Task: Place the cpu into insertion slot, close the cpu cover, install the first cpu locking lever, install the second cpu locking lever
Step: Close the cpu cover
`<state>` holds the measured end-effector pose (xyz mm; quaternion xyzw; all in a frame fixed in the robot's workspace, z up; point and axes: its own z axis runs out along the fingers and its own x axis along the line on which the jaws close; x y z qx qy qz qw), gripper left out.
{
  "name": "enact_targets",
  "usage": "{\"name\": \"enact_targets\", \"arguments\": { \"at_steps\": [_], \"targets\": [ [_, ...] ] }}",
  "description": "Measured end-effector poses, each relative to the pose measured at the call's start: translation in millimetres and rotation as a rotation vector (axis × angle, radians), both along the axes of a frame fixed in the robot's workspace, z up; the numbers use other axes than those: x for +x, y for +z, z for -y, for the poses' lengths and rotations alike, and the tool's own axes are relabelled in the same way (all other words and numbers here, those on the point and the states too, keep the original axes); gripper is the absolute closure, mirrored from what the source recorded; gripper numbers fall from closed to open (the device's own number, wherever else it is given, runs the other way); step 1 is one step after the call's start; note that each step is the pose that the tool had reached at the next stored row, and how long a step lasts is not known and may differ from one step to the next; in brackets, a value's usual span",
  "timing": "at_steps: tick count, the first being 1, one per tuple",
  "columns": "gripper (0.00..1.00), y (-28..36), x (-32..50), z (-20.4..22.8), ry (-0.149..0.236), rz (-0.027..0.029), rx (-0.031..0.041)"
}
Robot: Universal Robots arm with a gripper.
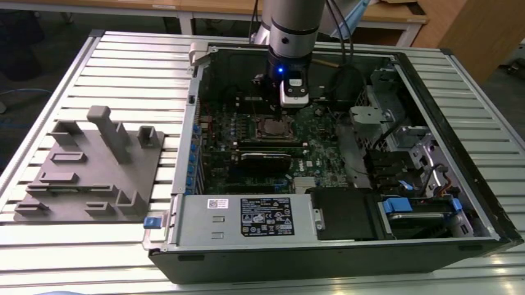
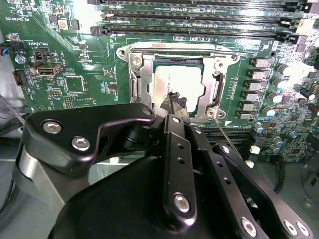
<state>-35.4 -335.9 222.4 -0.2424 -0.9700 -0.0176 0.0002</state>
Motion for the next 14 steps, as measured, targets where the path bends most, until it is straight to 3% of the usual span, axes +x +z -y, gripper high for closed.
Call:
{"name": "enact_targets", "arguments": {
  "at_steps": [4,14],
  "targets": [
    [0.90,-0.2,0.0,0.0,0.007,0.0000,0.0000],
    [0.90,-0.8,0.0,0.0,0.074,0.0002,0.0000]
  ]
}}
